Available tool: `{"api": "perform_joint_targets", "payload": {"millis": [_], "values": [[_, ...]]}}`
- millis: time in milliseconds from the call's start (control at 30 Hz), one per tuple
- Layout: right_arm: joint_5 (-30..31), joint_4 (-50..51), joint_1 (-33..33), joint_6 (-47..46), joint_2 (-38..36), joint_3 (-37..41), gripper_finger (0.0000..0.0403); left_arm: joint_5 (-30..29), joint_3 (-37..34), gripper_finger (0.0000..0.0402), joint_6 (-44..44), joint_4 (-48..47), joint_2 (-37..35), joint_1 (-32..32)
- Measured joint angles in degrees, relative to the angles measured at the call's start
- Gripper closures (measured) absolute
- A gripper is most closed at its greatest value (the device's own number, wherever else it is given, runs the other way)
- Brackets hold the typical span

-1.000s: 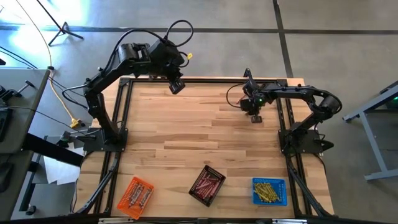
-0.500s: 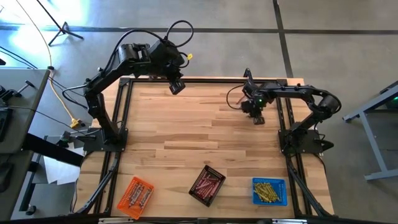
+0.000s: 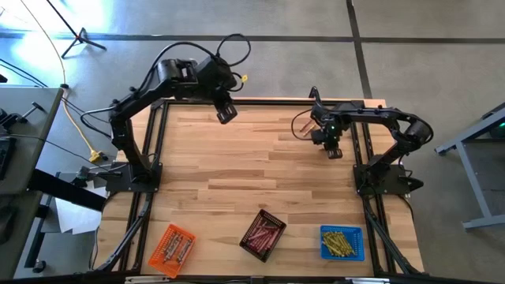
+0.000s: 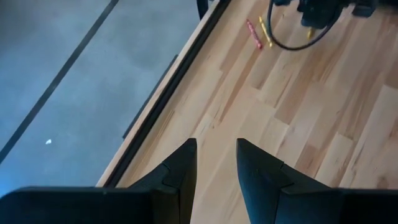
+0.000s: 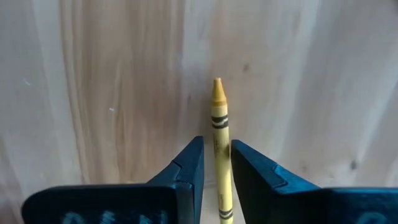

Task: Sort crayons
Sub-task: Put the yellow crayon into the blue bin

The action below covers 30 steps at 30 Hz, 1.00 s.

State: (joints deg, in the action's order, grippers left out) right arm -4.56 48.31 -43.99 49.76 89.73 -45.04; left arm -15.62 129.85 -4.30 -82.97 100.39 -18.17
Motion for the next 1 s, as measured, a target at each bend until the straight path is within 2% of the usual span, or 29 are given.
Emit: {"api": "perform_joint_targets", "payload": {"millis": [400, 533, 600, 800, 1000], "values": [[-0.2, -3.5, 0.0, -2.0, -0.3, 3.4, 0.0338, -2.2, -2.7, 0.03, 0.9, 1.9, 0.0, 1.1], [-0.4, -3.3, 0.0, -4.4, -0.3, 3.5, 0.0369, -2.5, -2.7, 0.03, 0.9, 1.9, 0.0, 1.1], [-0.4, -3.1, 0.0, -6.9, -0.3, 3.5, 0.039, -2.6, -2.7, 0.03, 1.0, 1.9, 0.0, 1.1], [-1.9, 0.2, 0.0, -16.0, -1.8, 1.4, 0.0396, -2.7, -2.6, 0.03, 2.1, 1.8, 0.0, 1.1], [-7.6, 8.3, 0.7, -24.6, -9.2, -4.7, 0.0399, -2.7, -2.6, 0.03, 3.5, 1.4, 0.0, 1.1]]}}
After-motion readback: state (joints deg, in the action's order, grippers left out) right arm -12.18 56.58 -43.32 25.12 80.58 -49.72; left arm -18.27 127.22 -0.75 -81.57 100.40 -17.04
